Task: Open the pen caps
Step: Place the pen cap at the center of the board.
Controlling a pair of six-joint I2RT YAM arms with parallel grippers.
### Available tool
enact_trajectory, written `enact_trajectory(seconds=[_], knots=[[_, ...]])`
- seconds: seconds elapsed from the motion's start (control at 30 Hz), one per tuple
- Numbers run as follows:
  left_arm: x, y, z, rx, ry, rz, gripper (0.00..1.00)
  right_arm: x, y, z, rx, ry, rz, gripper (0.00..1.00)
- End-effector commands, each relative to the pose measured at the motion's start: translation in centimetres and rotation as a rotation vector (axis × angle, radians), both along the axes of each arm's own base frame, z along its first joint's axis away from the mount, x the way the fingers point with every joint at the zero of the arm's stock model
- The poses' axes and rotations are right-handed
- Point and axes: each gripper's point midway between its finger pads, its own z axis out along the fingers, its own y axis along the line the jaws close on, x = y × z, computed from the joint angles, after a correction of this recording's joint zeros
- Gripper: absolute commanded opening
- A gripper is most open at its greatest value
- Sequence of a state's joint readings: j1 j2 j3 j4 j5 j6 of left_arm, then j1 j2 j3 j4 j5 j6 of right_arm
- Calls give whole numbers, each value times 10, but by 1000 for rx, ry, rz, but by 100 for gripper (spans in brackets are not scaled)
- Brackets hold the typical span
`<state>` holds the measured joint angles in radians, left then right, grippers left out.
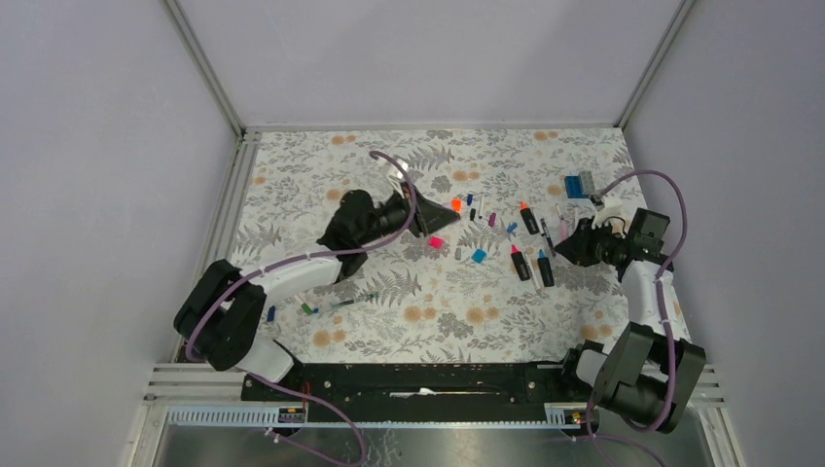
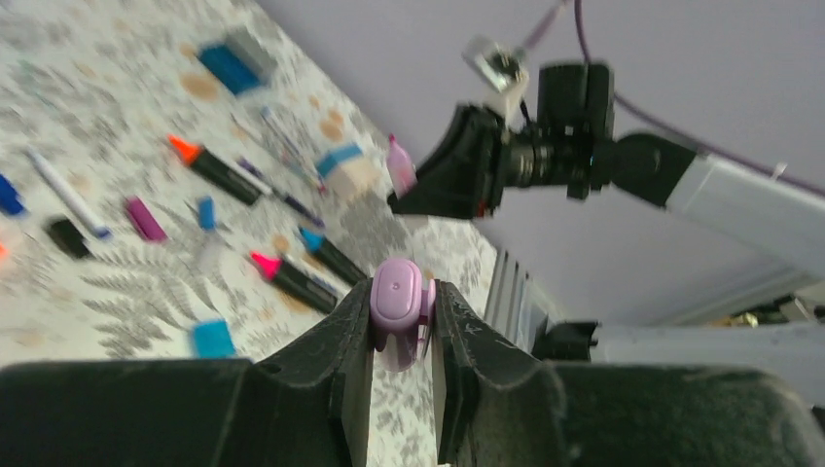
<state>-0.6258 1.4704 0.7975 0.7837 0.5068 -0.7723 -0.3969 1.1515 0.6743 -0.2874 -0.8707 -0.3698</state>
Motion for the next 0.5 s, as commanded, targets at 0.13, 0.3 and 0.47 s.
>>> enact_trajectory(seconds=[0.13,0.3,0.47], knots=[[-14,-71,-60,234,36,-55,0,-16,-53,-49,-267,199,-108,7],[-6,-101,-115,402,129,-39,0,-19,-59,-64,-272,278,-114,10],[1,-113,-149,508,156,-8,1,-18,-61,-75,-259,345,-106,15]])
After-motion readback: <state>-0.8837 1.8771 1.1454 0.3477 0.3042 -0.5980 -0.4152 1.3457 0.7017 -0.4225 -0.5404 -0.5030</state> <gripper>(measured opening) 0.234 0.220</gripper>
